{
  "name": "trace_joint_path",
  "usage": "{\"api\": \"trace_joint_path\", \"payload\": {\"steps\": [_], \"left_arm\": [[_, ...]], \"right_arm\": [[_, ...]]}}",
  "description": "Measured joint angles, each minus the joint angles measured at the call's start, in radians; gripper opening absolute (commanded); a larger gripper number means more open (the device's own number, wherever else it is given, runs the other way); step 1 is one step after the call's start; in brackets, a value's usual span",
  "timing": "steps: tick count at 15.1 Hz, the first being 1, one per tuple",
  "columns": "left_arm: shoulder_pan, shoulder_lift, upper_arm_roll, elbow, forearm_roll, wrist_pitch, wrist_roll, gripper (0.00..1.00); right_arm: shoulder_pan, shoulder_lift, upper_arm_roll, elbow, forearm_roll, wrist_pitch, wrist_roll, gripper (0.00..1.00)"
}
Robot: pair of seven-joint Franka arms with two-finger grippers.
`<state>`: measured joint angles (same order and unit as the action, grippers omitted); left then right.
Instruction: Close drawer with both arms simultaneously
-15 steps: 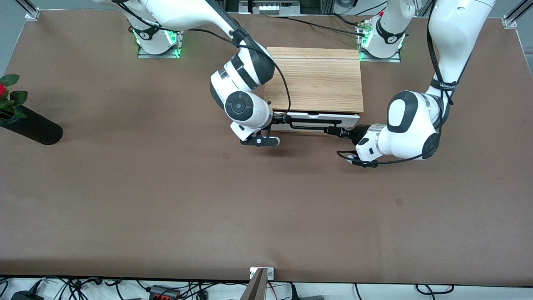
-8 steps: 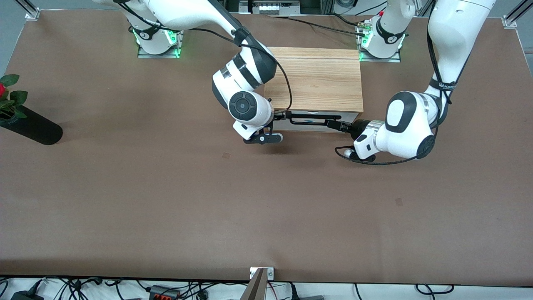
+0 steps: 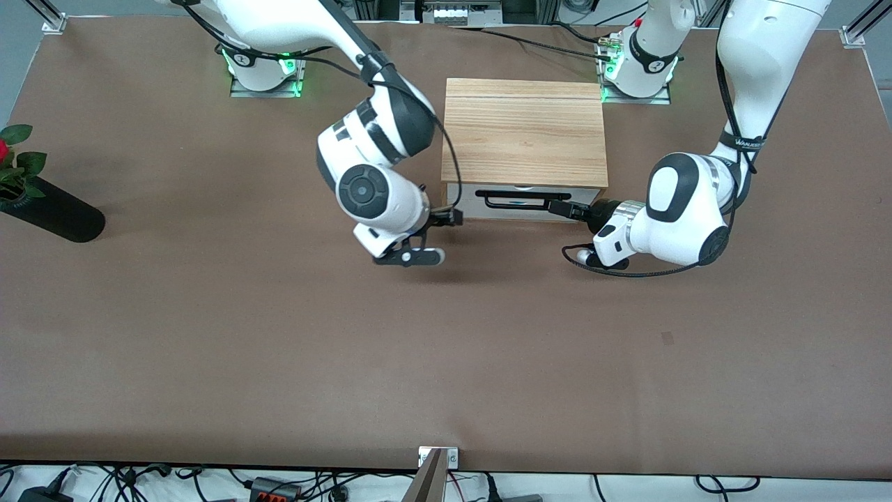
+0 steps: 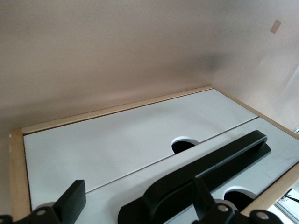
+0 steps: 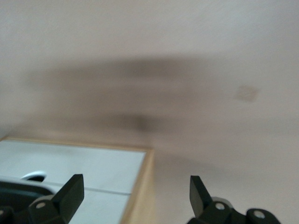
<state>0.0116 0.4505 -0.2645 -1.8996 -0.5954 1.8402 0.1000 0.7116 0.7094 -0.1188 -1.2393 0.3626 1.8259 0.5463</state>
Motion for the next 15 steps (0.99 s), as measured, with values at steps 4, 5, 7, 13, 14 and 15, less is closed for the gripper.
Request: {"api": "trace_joint_path", "payload": {"steps": [4, 5, 7, 13, 14, 15], "left_arm": [[0.036, -0.026, 0.006, 0.116, 0.008, -0.088, -0.042, 1.0], [0.042, -0.033, 0.009, 0.166, 0.041, -0.111, -0.068, 1.0], [0.045, -0.041, 0.013, 0.271, 0.176, -0.167, -0.132, 1.0], [0.046, -0.043, 0.015, 0.468, 0.604, -0.294, -0.178, 1.0], [0.047, -0.044, 0.016, 0.491, 0.651, -0.315, -0.179, 1.0], [0.048, -0.048, 0.018, 0.518, 0.679, -0.337, -0.181, 1.0]], "right_arm": [[-0.004, -0.005, -0.101, 0.046, -0.017, -0.104, -0.009, 1.0], [-0.011, -0.011, -0.125, 0.069, -0.017, -0.133, -0.01, 1.0], [-0.041, -0.024, -0.154, 0.099, -0.019, -0.177, -0.01, 1.0], [-0.158, -0.027, -0.297, 0.178, -0.025, -0.349, -0.017, 1.0], [-0.183, -0.027, -0.319, 0.184, -0.025, -0.364, -0.024, 1.0], [-0.21, -0.027, -0.336, 0.188, -0.025, -0.372, -0.033, 1.0]]}}
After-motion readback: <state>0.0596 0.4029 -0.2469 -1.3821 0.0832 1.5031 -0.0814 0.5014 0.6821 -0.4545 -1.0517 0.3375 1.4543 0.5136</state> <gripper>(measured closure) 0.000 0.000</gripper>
